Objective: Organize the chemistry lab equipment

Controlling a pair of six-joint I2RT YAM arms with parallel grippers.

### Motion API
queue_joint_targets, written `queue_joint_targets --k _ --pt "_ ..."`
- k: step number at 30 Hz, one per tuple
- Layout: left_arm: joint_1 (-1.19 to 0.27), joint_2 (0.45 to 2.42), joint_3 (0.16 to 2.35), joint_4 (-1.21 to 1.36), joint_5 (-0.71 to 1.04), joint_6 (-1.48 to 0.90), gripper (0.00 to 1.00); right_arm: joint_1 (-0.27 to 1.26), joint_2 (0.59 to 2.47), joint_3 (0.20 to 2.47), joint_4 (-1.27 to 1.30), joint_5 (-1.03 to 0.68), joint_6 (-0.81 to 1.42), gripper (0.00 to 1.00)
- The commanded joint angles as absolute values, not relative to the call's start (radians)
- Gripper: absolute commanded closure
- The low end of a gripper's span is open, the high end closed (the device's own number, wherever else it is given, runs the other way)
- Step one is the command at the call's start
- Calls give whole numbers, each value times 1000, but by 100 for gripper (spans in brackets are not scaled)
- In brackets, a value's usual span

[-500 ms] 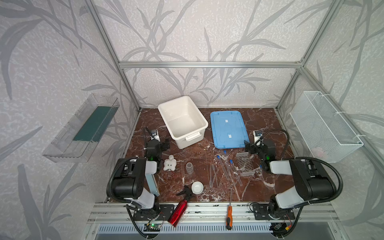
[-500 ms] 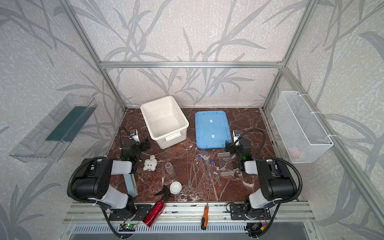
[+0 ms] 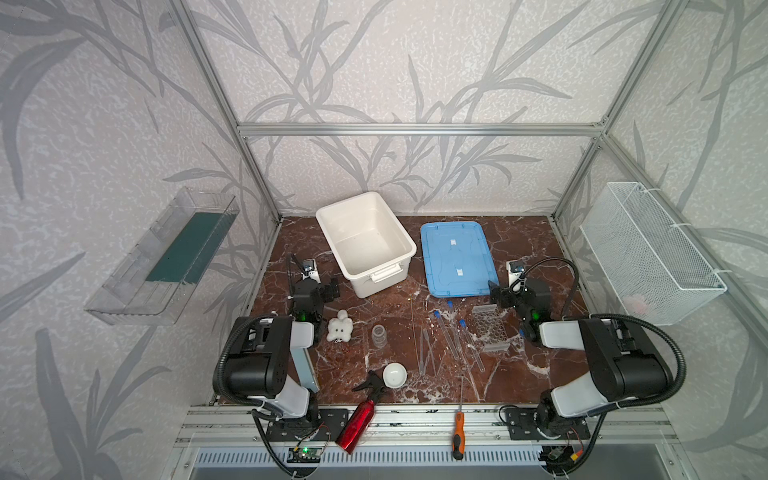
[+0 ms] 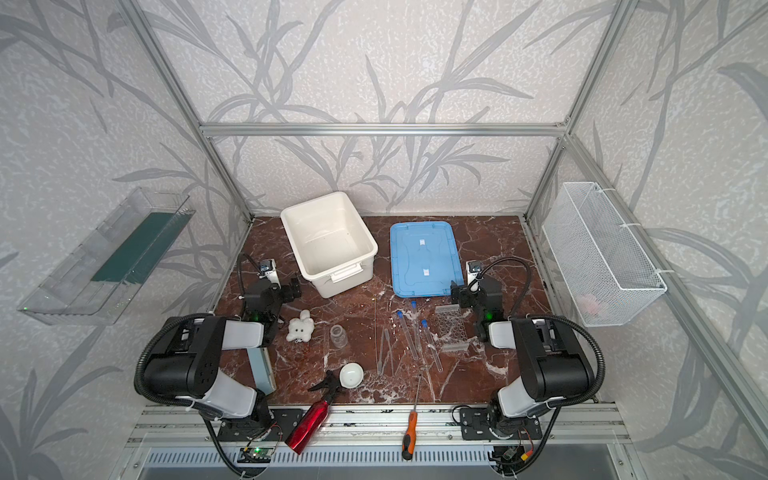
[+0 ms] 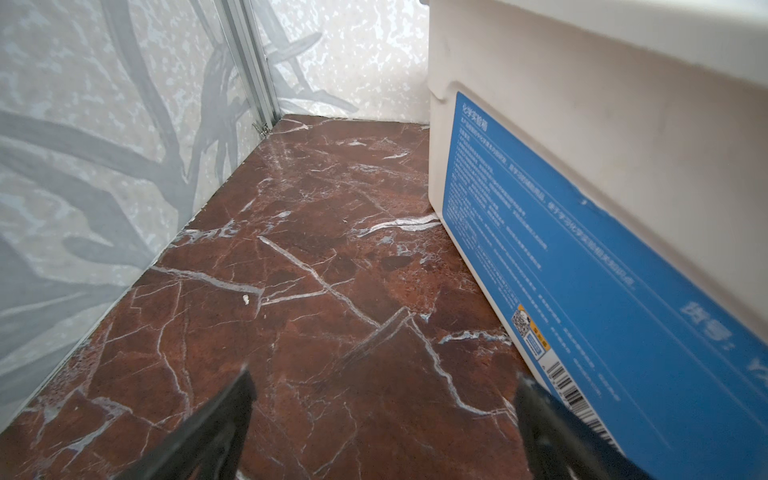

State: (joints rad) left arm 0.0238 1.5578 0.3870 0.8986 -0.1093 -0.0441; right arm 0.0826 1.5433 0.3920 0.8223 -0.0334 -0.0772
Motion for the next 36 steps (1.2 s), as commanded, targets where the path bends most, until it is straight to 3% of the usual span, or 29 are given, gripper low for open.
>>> queue_joint_targets --k 1,17,22,29,32,34,36 --pt "27 1561 381 927 -103 -35 1 87 1545 408 844 -20 -83 1" --pt "30 1559 380 928 -94 -40 1 87 1545 407 847 -20 -82 1" --pt "27 1499 321 992 -164 -60 1 88 1489 375 882 -20 -79 1" --pt "14 1197 411 515 -206 -153 1 87 1236 389 594 -33 -39 1" --pt "13 1096 378 547 -247 -298 1 87 1121 441 431 -37 11 1" --pt "14 993 410 378 -286 -486 1 87 1053 479 310 -3 145 1" --pt "12 902 452 271 -170 -511 1 86 996 501 226 -16 235 1"
